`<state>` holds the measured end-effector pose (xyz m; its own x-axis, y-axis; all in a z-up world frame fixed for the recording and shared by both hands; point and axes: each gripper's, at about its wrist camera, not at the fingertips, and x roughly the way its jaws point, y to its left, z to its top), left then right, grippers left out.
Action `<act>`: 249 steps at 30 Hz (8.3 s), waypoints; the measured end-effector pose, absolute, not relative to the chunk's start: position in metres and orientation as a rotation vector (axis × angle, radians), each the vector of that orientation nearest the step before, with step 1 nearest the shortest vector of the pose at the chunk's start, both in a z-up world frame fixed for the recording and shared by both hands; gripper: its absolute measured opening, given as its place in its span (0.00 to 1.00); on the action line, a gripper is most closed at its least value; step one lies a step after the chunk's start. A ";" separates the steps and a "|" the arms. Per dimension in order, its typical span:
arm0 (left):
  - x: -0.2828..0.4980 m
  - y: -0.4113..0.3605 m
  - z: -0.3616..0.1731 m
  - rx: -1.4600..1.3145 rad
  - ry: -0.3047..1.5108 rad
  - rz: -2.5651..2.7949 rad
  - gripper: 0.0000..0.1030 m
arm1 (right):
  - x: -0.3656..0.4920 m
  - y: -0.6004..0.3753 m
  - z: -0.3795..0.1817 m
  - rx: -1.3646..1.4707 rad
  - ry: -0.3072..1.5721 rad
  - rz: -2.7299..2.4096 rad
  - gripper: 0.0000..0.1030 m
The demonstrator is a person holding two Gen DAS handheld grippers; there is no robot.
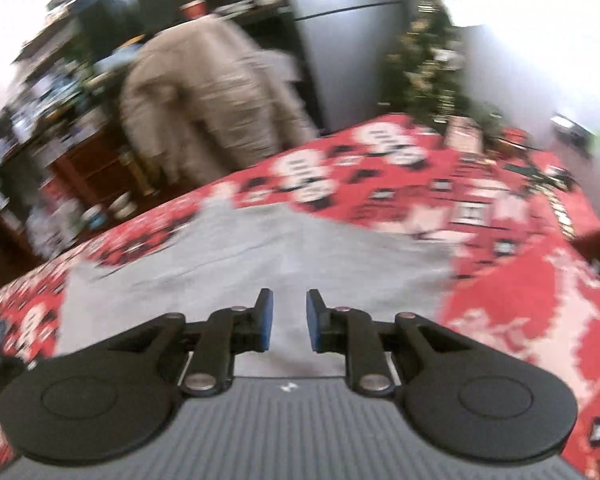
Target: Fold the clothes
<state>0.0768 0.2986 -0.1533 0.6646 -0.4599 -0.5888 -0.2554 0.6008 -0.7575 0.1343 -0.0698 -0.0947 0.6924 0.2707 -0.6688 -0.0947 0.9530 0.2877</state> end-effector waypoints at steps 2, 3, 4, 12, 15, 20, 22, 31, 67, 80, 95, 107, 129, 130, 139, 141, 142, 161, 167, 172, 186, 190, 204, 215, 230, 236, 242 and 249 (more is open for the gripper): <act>0.079 0.295 -0.154 -0.946 0.875 -0.138 0.04 | 0.141 -0.095 -0.100 0.286 0.801 0.148 0.24; 0.079 0.293 -0.155 -0.944 0.879 -0.139 0.04 | 0.145 -0.107 -0.103 0.314 0.809 0.124 0.26; 0.080 0.291 -0.156 -0.942 0.882 -0.139 0.04 | 0.148 -0.118 -0.106 0.342 0.816 0.100 0.27; 0.087 0.275 -0.160 -0.928 0.910 -0.141 0.04 | 0.169 -0.162 -0.138 0.527 0.912 0.023 0.33; 0.088 0.273 -0.162 -0.926 0.918 -0.137 0.05 | 0.174 -0.158 -0.142 0.531 0.933 0.029 0.35; 0.086 0.280 -0.163 -0.943 0.922 -0.115 0.04 | 0.182 -0.133 -0.141 0.405 0.952 -0.010 0.39; 0.085 0.284 -0.165 -0.957 0.925 -0.105 0.04 | 0.181 -0.117 -0.139 0.312 0.950 -0.038 0.39; 0.081 0.294 -0.166 -0.973 0.927 -0.080 0.04 | 0.173 -0.057 -0.142 0.046 0.892 -0.053 0.27; 0.042 0.374 -0.152 -1.085 0.775 0.058 0.16 | 0.066 0.179 -0.110 -0.200 0.533 0.641 0.23; 0.059 0.354 -0.158 -1.100 0.773 -0.015 0.16 | 0.071 0.115 -0.095 -0.112 0.547 0.688 0.34; 0.075 0.313 -0.154 -0.836 0.895 0.063 0.32 | 0.140 0.040 -0.102 0.144 0.675 0.641 0.34; 0.068 0.299 -0.143 -0.697 0.875 0.103 0.05 | 0.139 0.049 -0.109 0.145 0.705 0.640 0.34; 0.093 0.237 -0.128 -0.119 0.790 0.148 0.39 | 0.163 0.028 -0.110 0.279 0.747 0.616 0.34; 0.096 0.231 -0.131 -0.081 0.801 0.158 0.39 | 0.165 0.025 -0.110 0.286 0.748 0.614 0.34; 0.121 0.201 -0.152 0.160 0.812 0.275 0.39 | 0.171 0.015 -0.117 0.332 0.785 0.621 0.35; 0.127 0.202 -0.151 0.158 0.806 0.286 0.39 | 0.171 0.016 -0.118 0.328 0.788 0.622 0.35; 0.130 0.203 -0.150 0.149 0.800 0.299 0.39 | 0.171 0.016 -0.119 0.325 0.789 0.622 0.35; 0.136 0.317 -0.143 -0.620 0.780 0.273 0.30 | 0.169 0.022 -0.120 0.334 0.798 0.631 0.36; 0.135 0.305 -0.131 -0.539 0.743 0.318 0.02 | 0.168 0.028 -0.121 0.314 0.801 0.642 0.37; 0.135 0.298 -0.119 -0.397 0.693 0.345 0.02 | 0.168 0.032 -0.124 0.306 0.810 0.648 0.37; 0.124 0.306 -0.120 -0.436 0.780 0.359 0.24 | 0.160 0.031 -0.116 0.277 0.777 0.655 0.45; 0.090 0.296 -0.096 -0.457 0.808 0.323 0.29 | 0.152 0.026 -0.110 0.216 0.757 0.642 0.57; -0.032 0.245 -0.042 -0.379 0.793 0.279 0.76 | 0.066 -0.002 -0.039 0.121 0.784 0.495 0.90; 0.006 0.280 -0.065 -0.360 0.650 0.260 0.91 | 0.073 -0.007 -0.044 0.076 0.723 0.398 0.99; 0.120 0.316 -0.067 -0.376 0.873 0.197 0.51 | 0.171 0.072 -0.052 -0.217 0.895 0.343 0.92; 0.152 0.320 -0.082 -0.319 0.946 0.226 0.21 | 0.202 0.085 -0.040 -0.227 0.955 0.369 0.38; 0.175 0.322 -0.104 -0.322 1.009 0.288 0.21 | 0.260 0.085 -0.065 -0.183 0.999 0.408 0.18; 0.189 0.336 -0.118 -0.376 1.045 0.285 0.11 | 0.301 0.092 -0.091 -0.131 1.040 0.425 0.15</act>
<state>0.1889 0.3360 -0.1185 0.4747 0.0502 -0.8787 -0.4024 0.9003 -0.1660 0.3010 0.0922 -0.0914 0.4334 0.2792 -0.8568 -0.4011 0.9112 0.0940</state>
